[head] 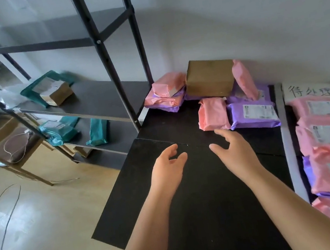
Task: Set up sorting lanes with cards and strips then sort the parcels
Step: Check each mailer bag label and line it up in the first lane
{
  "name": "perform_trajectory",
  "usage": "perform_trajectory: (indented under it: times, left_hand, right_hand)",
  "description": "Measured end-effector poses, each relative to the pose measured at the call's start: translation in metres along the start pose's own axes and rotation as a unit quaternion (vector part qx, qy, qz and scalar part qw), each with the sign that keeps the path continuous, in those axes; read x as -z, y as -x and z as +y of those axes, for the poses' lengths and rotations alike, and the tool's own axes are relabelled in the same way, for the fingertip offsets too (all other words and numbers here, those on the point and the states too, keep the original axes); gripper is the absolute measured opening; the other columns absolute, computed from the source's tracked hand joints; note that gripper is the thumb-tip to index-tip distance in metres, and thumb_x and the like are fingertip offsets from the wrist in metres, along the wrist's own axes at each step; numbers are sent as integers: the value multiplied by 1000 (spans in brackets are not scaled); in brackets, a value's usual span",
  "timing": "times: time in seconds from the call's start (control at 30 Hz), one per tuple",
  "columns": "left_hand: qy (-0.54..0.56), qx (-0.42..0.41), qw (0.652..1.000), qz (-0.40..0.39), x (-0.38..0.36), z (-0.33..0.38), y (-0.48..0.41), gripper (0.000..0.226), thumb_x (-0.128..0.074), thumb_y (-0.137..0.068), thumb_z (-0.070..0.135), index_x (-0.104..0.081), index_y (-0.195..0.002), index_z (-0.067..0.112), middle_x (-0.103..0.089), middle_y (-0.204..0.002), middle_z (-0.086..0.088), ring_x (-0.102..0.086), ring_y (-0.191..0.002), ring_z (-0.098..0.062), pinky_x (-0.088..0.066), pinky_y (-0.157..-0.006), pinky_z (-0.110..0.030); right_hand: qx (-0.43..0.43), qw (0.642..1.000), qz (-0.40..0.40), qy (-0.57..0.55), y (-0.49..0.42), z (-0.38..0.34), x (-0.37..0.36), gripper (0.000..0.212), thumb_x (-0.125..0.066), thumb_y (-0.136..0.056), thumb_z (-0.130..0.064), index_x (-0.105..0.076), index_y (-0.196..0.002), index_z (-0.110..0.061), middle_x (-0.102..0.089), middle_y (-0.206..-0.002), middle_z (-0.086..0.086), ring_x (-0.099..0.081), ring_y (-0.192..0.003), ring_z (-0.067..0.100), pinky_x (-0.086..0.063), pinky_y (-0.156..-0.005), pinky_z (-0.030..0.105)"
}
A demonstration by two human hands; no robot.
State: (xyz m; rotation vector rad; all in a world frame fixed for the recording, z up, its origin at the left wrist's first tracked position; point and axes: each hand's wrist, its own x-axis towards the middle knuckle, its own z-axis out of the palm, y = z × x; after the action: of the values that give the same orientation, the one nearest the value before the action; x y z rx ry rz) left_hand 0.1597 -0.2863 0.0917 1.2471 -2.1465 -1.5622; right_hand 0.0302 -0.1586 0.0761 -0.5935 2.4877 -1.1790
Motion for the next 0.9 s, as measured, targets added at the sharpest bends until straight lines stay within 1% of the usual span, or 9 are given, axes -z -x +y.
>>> perform_trajectory:
  times: [0.13,0.23,0.37,0.47,0.57,0.67,0.73,0.8,0.9]
  left_hand:
    - [-10,-17,999,-46,-8,15,-55,50,-63,-95,34,-50,-143,29,-59,-136,10,-58,-110,-4,-40,-72,-13]
    - [-35,-33,995,-84,-12,30,-96,50,-62,-96,34,-48,-144,30,-57,-138,9,-56,-108,-4,-39,-68,-13]
    - [-74,-71,988,-115,-17,56,-155,52,-60,-96,33,-46,-145,28,-55,-141,6,-57,-115,-9,-45,-84,-24]
    - [-93,-89,984,-121,-26,74,-200,53,-59,-96,31,-44,-147,26,-53,-144,3,-56,-121,-15,-46,-95,-30]
    - [-113,-108,979,-132,-40,88,-240,55,-58,-96,29,-43,-148,23,-51,-147,0,-53,-125,-19,-38,-90,-27]
    - [-146,-126,971,-142,-54,100,-279,46,-55,-95,20,-50,-141,13,-58,-137,-10,-58,-115,-29,-45,-88,-34]
    - [-162,-137,967,-139,-64,105,-304,35,-54,-94,14,-55,-128,5,-63,-121,-18,-59,-103,-35,-47,-84,-39]
    - [-176,-135,965,-139,-74,109,-326,32,-51,-94,12,-54,-125,9,-63,-116,-15,-56,-96,-30,-43,-77,-34]
    - [-181,-118,967,-135,-89,112,-355,43,-49,-96,13,-45,-138,13,-59,-129,-11,-55,-110,-28,-39,-87,-32]
  right_hand:
    - [-48,998,30,21,-36,0,7,50,-66,-94,-33,-49,-141,-30,-50,-144,-4,-50,-130,15,-38,-90,27]
    - [-71,996,54,23,-63,-5,14,50,-66,-94,-32,-50,-140,-24,-53,-139,1,-53,-122,17,-40,-89,28]
    - [-99,991,89,23,-107,-16,20,50,-65,-95,-28,-49,-142,-20,-56,-137,5,-55,-123,23,-40,-89,30]
    - [-111,989,94,43,-146,-20,20,49,-62,-97,-29,-48,-143,-21,-57,-135,4,-59,-115,24,-42,-84,30]
    - [-124,988,92,16,-187,-16,19,39,-61,-97,-29,-54,-135,-22,-62,-117,0,-58,-94,16,-44,-76,28]
    - [-142,985,98,-20,-227,-7,19,20,-62,-94,-23,-59,-113,-18,-62,-91,-7,-59,-87,18,-42,-65,27]
    - [-157,981,100,-54,-251,1,19,17,-64,-91,-17,-59,-108,-15,-66,-96,-1,-63,-90,21,-49,-71,31]
    - [-174,976,94,-90,-274,11,17,21,-64,-91,-13,-59,-112,-12,-68,-112,6,-64,-104,28,-52,-91,47]
    - [-175,974,89,-115,-300,22,12,26,-62,-92,-9,-56,-117,-12,-64,-123,11,-61,-114,33,-49,-100,52]
